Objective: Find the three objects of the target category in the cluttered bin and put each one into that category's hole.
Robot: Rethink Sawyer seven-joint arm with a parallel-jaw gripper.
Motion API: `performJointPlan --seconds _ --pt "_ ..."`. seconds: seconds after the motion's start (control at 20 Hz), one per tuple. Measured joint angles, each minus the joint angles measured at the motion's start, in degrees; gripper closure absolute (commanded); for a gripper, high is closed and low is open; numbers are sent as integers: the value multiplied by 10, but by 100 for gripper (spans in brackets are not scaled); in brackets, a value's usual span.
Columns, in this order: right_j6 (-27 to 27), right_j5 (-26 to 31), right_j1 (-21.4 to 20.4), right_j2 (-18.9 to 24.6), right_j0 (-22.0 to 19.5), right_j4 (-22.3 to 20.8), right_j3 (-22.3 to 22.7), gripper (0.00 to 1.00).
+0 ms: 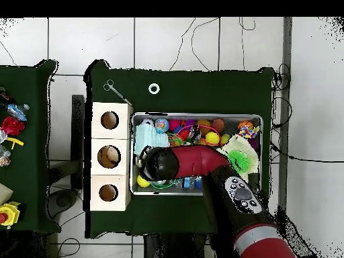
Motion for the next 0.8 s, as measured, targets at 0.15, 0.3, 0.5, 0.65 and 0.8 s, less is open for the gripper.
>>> performJointPlan --seconds 0.15,0.3,0.5,0.65,0.8 --pt "0 0 0 0 12 14 -5 0" --pt "0 0 0 0 17 23 -7 0" --pt "0 0 0 0 12 28 -7 0" --pt "0 0 -1 0 5 27 -7 0" --pt "0 0 -2 0 -8 26 -7 0"
